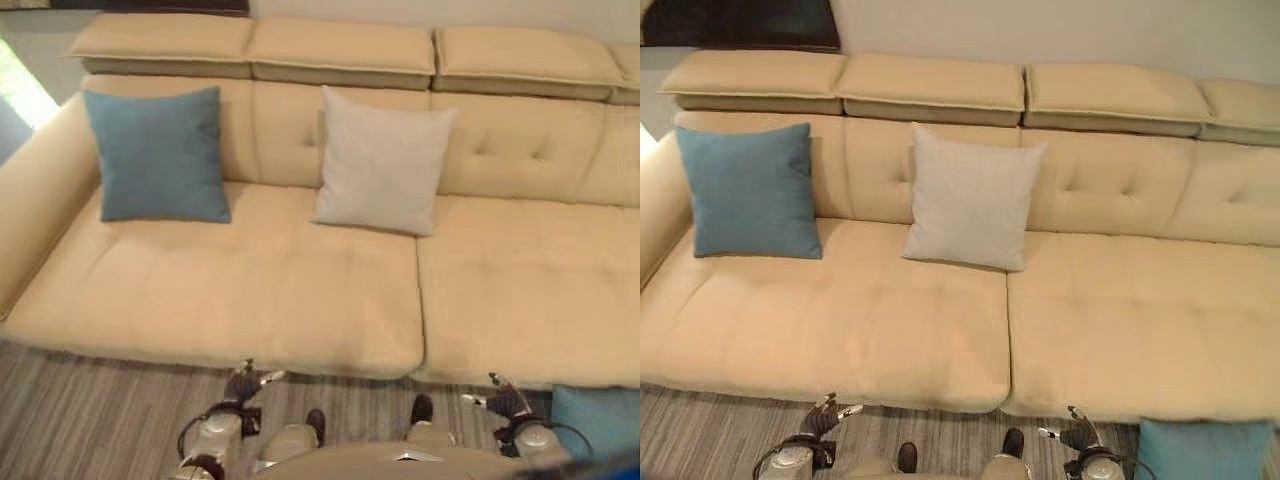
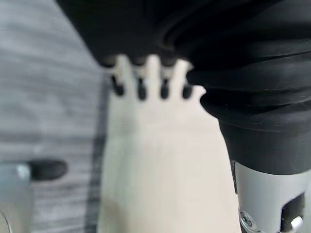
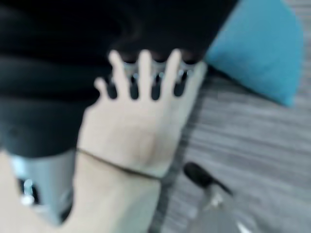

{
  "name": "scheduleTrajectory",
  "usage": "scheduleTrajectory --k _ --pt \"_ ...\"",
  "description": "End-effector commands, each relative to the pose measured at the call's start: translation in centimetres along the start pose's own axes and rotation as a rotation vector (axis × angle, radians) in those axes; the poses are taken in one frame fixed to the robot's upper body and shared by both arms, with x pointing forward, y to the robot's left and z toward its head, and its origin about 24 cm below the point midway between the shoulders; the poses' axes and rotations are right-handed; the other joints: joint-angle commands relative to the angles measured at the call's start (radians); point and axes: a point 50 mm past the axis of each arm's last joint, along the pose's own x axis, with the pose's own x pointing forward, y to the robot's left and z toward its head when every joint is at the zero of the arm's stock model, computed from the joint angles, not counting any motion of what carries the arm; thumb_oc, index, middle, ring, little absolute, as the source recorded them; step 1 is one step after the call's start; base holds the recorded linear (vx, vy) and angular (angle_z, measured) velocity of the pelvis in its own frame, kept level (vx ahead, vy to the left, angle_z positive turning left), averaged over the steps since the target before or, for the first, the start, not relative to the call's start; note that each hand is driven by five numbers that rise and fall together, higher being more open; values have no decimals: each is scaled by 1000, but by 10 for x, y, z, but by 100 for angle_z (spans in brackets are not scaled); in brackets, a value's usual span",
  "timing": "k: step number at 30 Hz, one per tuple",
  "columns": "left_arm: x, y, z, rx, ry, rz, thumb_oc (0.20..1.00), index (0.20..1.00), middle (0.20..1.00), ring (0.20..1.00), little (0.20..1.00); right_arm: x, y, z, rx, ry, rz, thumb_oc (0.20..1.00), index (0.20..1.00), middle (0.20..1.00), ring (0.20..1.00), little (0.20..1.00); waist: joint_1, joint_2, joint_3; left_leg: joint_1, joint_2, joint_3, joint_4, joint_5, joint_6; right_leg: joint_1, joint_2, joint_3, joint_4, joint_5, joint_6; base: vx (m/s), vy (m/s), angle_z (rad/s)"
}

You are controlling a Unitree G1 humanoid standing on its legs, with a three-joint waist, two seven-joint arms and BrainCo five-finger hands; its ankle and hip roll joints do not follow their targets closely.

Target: Pick up all the scattered cushions and arrange them neatly on the sofa.

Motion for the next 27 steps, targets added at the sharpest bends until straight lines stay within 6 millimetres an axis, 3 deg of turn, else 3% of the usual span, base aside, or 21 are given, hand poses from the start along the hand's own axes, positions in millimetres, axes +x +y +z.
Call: scheduleTrajectory --k 1,2,4,7,8,12,17,18,19,23,27 --pt "-6 15 -10 18 3 44 1000 1000 1000 1000 1000 5 -11 15 -38 -52 -17 1000 1000 1000 1000 1000 82 47 31 81 32 -85 -47 -6 -63 -9 72 -89 177 -152 23 -314 143 -82" --pt "-8 19 -16 15 28 52 1000 1000 1000 1000 1000 4 -8 8 -36 -21 -1 1000 1000 1000 1000 1000 91 52 18 72 33 -78 -67 26 -43 10 114 -68 290 -203 12 -242 76 -72" --pt "-10 22 -23 7 47 57 1000 1000 1000 1000 1000 2 -5 4 -31 -10 9 1000 1000 1000 1000 1000 106 49 -3 63 29 -71 -86 46 -39 55 146 -64 307 -247 4 -146 17 -33" --pt "-12 24 -27 -1 63 61 1000 1000 1000 1000 1000 2 -3 1 -27 3 13 1000 1000 1000 1000 1000 136 46 -24 43 36 -43 -95 59 -43 111 140 -117 296 -274 -1 -160 -62 -20" --pt "-12 24 -27 -1 64 60 1000 1000 1000 1000 1000 2 -3 1 -26 4 11 1000 1000 1000 1000 1000 151 43 -31 33 37 -30 -92 62 -46 140 131 -145 275 -273 5 -142 -106 -51" --pt "-12 21 -28 -7 60 62 1000 1000 1000 1000 1000 6 -4 16 -25 -46 8 1000 1000 1000 1000 1000 173 27 -33 -5 59 4 -117 99 -71 184 180 -118 106 -307 -5 -216 -190 -48" --pt "-2 2 2 12 -33 13 1000 1000 1000 1000 1000 10 -16 39 -31 -135 -36 1000 1000 1000 1000 1000 143 49 26 -103 71 -37 -112 187 -135 168 228 -88 -32 -275 -28 -305 -159 -12" --pt "0 -6 9 14 -60 -10 1000 1000 1000 1000 1000 11 -19 45 -33 -151 -45 1000 1000 1000 1000 1000 146 43 50 -98 41 -142 -70 152 -146 147 216 -73 -33 -250 -30 -389 -52 4" --pt "0 -8 9 4 -63 -15 1000 1000 1000 1000 1000 11 -20 46 -44 -156 -43 1000 1000 1000 1000 1000 147 41 52 -86 24 -198 -40 124 -145 133 207 -59 -33 -233 -31 -346 -9 -22" --pt "-4 -18 1 -33 -42 -36 1000 1000 1000 1000 1000 13 -21 55 -64 -184 -42 1000 1000 1000 1000 1000 146 44 51 -28 6 -363 44 56 -132 50 178 36 -14 -178 -15 -169 61 -66" --pt "-6 -25 -1 -34 -47 -63 1000 1000 1000 1000 1000 14 -21 62 -58 -202 -43 1000 1000 1000 1000 1000 134 57 74 17 8 -321 -18 3 -103 -23 167 117 15 -131 15 -157 144 -102"
